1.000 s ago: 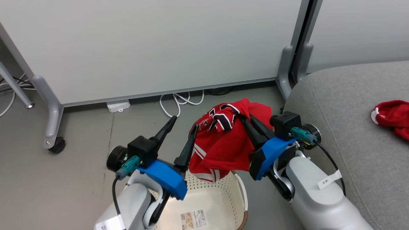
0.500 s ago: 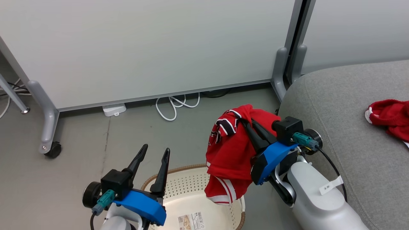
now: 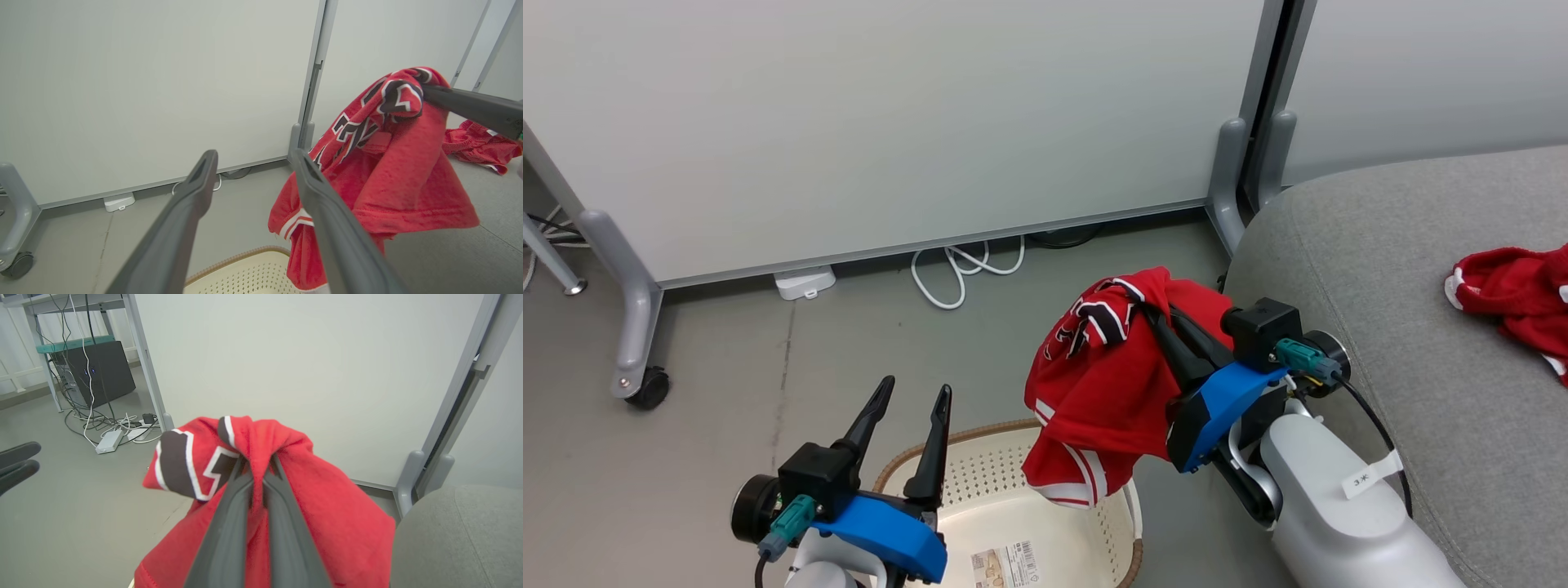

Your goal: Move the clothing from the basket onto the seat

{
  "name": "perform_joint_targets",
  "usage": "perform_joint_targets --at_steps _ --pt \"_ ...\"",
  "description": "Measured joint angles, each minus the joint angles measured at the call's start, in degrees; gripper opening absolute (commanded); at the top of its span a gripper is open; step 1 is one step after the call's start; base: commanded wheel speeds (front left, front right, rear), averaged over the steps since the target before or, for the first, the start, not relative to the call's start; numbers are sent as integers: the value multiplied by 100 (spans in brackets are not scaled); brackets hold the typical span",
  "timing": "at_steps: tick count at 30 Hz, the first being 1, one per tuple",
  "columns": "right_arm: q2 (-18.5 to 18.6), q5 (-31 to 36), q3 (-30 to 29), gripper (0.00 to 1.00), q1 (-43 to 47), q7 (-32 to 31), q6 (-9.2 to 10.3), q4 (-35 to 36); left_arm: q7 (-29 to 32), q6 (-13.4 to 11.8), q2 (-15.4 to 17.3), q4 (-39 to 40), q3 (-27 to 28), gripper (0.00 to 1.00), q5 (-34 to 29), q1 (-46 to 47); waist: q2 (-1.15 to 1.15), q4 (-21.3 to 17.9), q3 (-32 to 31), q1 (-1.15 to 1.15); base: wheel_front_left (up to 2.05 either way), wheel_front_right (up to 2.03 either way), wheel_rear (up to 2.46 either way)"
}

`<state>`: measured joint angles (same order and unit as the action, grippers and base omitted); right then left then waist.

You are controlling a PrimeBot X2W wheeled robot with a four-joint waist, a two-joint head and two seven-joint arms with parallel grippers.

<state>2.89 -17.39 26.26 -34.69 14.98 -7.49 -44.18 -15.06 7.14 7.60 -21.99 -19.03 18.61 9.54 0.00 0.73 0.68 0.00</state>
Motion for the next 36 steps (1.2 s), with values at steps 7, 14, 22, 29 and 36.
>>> perform_joint_targets --at_steps 7,14,22,29,36 --pt "-1 -24 -19 0 -7 0 0 22 0 8 10 19 -91 100 23 10 0 -272 49 0 0 0 0" --pt "0 -22 -25 0 -26 0 0 85 -1 9 30 62 -171 100 55 127 0 -748 139 0 0 0 0" --pt "0 25 -115 0 -25 1 0 175 -1 30 53 87 -242 100 58 200 0 -1388 257 0 0 0 0" --pt "2 57 -151 0 -19 3 0 256 -1 30 91 112 -267 100 63 248 0 -1938 351 0 0 0 0" --pt "2 58 -215 0 5 4 0 322 0 30 118 109 -318 100 62 348 0 -2403 468 0 0 0 0"
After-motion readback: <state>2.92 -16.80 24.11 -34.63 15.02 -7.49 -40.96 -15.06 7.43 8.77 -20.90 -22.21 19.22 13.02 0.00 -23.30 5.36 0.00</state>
